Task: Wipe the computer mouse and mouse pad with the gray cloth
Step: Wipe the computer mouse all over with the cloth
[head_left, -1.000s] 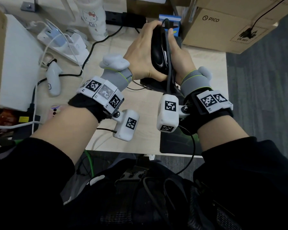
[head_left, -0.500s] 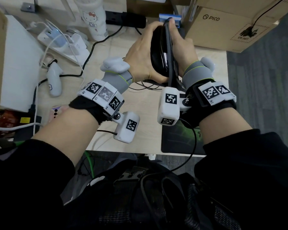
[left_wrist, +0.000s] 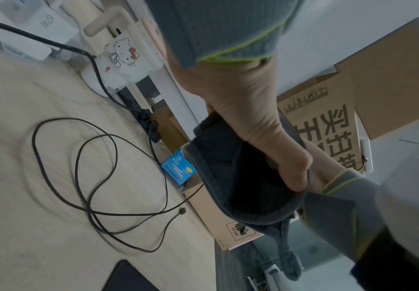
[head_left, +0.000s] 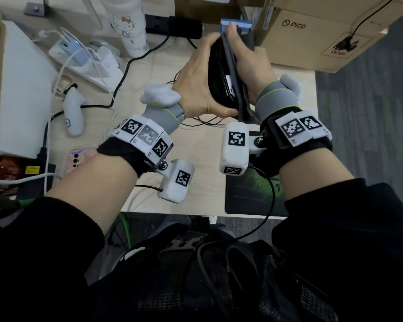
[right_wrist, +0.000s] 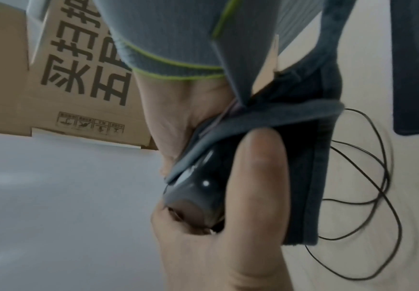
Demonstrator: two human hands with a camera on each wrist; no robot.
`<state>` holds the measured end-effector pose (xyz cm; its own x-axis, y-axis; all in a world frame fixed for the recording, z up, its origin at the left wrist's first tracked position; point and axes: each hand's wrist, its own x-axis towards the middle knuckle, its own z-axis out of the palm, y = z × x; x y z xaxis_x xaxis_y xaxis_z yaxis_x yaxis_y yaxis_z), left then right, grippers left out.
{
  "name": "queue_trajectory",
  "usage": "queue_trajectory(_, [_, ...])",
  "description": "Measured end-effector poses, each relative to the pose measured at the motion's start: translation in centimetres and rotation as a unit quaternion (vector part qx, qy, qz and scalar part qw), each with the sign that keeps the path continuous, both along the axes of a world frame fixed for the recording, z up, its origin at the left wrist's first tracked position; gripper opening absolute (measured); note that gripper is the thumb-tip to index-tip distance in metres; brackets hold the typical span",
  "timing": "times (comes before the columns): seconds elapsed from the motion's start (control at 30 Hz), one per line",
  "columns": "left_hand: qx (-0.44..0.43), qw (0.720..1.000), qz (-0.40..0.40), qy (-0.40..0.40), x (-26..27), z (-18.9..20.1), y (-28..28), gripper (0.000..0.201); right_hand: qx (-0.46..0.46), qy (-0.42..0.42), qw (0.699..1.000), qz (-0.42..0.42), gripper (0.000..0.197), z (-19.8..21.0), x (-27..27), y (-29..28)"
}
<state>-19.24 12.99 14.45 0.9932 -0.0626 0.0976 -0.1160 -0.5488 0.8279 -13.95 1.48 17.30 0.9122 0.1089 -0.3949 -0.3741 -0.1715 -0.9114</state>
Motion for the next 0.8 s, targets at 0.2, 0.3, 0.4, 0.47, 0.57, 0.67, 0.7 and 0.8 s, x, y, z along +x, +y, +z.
queue_trajectory(0.2, [0.002, 1.000, -0.015, -0.023, 0.4, 0.2, 0.1, 0.112, -0.005, -0.004, 0.999, -0.053, 0.030, 0.4, -0.2, -0.6])
queue_trajectory(0.3, [-0.018, 1.000, 0.009, -0.020, 0.6, 0.1, 0.1, 0.108, 0.107, 0.025, 0.994, -0.011, 0.021, 0.0, -1.0, -0.9])
queue_trajectory(0.4, [-0.011, 1.000, 0.015, -0.009, 0.8, -0.1, 0.2, 0.110, 0.174, 0.035, 0.984, 0.021, 0.025, -0.5, -1.6, -0.7])
queue_trajectory(0.47, [0.021, 1.000, 0.004, 0.001, 0.8, -0.1, 0.3, 0.114, 0.137, 0.012, 0.991, 0.001, 0.024, -0.9, -1.4, -0.5])
queue_trajectory(0.57, [0.114, 0.993, -0.001, 0.017, 0.9, 0.3, 0.2, 0.123, 0.005, -0.076, 0.997, -0.026, 0.023, -1.6, -0.7, -0.1])
queue_trajectory(0.67, [0.189, 0.981, -0.002, 0.040, 1.4, 0.6, -0.5, 0.137, -0.114, -0.150, 0.981, -0.036, 0.040, -1.5, -0.4, 0.4])
queue_trajectory(0.7, [0.203, 0.978, 0.001, 0.046, 1.5, 0.6, -0.8, 0.140, -0.140, -0.155, 0.977, -0.035, 0.041, -1.4, -0.3, 0.5])
queue_trajectory(0.8, [0.204, 0.978, -0.008, 0.041, 1.8, 0.8, -1.1, 0.135, -0.188, -0.136, 0.971, -0.058, 0.048, -1.4, 0.7, 0.1])
